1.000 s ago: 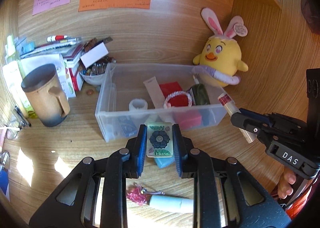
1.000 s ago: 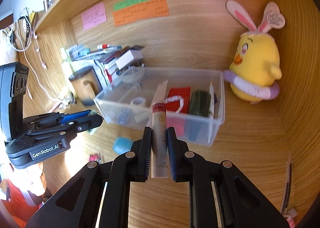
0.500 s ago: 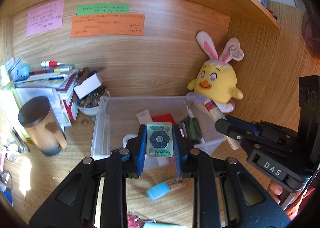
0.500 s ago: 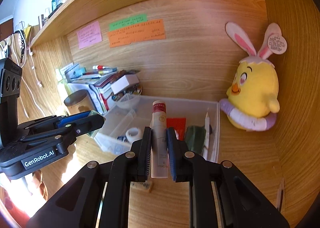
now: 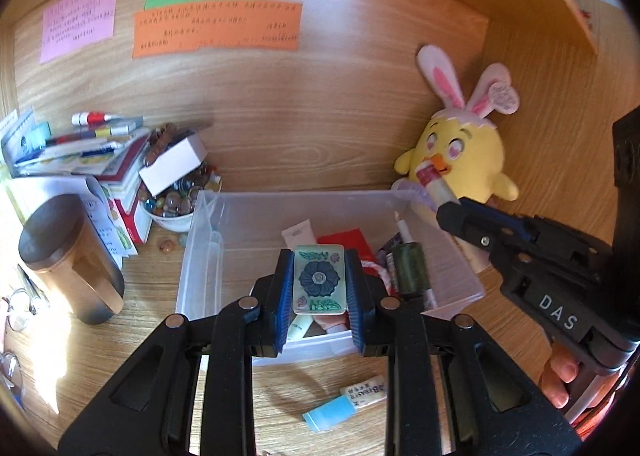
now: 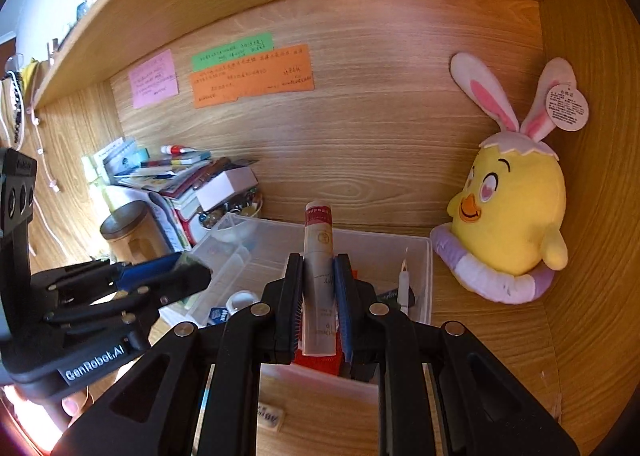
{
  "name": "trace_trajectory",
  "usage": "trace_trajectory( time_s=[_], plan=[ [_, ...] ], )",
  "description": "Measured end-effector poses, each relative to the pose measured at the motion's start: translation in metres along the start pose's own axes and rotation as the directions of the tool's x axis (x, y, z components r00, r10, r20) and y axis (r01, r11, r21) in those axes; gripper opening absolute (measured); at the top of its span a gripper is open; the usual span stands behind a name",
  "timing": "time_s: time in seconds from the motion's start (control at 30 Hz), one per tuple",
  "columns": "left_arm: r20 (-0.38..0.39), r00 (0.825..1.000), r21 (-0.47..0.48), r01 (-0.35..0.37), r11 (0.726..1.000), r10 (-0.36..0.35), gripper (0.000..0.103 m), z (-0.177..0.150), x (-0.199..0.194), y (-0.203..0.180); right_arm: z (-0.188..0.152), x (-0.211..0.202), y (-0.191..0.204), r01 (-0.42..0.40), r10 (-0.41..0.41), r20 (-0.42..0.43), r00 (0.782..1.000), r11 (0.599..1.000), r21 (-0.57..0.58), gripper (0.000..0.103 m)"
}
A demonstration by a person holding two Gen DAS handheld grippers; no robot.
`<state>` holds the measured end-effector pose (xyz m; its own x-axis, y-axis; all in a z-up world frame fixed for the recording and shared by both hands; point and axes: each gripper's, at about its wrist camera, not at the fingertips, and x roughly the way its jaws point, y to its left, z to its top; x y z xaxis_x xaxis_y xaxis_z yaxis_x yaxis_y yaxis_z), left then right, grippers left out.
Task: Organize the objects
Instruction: 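Carry the red-capped tube and green packet into the clear box and release both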
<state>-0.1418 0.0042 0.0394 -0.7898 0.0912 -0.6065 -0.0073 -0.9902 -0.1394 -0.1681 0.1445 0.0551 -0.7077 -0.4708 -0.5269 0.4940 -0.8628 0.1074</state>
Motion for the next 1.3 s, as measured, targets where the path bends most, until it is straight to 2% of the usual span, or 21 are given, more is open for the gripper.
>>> trace_trajectory(
  time_s=[0.27, 0.67, 1.0, 1.07, 1.13, 1.3],
  plan=[
    [-0.104, 0.994, -0.025, 0.015, 1.000, -0.017, 0.024, -0.006, 0.038, 0.009, -0.012, 0.043, -0.003, 0.005, -0.005, -0.101, 0.995, 1.000, -0.005, 0.014],
    [-0.183, 0.983, -0.014, 0.006, 1.000, -0.008, 0.024, -0.013, 0.072, 0.010, -0.032, 0.080, -0.001, 0.035, -0.047, -0.208, 0.977, 0.998, -0.060, 0.014],
    [-0.159, 0.987, -0.025, 0.030, 0.999, -0.034, 0.024, -0.010, 0.060, 0.011, -0.037, 0.087, 0.007, 0.061, -0.087, -0.229, 0.969, 0.991, -0.115, 0.014],
    [-0.156, 0.987, -0.027, 0.034, 0.999, -0.038, 0.025, -0.009, 0.057, 0.011, -0.037, 0.086, 0.006, 0.063, -0.089, -0.234, 0.968, 0.991, -0.116, 0.018],
    [-0.148, 0.988, -0.026, 0.040, 0.999, -0.043, 0.029, -0.009, 0.051, 0.011, -0.036, 0.085, 0.006, 0.065, -0.090, -0.234, 0.968, 0.992, -0.112, 0.028],
    [-0.099, 0.995, -0.008, 0.032, 0.999, -0.033, 0.045, -0.007, 0.031, 0.008, -0.030, 0.072, 0.007, 0.080, -0.102, -0.201, 0.974, 0.990, -0.115, 0.040]
  ],
)
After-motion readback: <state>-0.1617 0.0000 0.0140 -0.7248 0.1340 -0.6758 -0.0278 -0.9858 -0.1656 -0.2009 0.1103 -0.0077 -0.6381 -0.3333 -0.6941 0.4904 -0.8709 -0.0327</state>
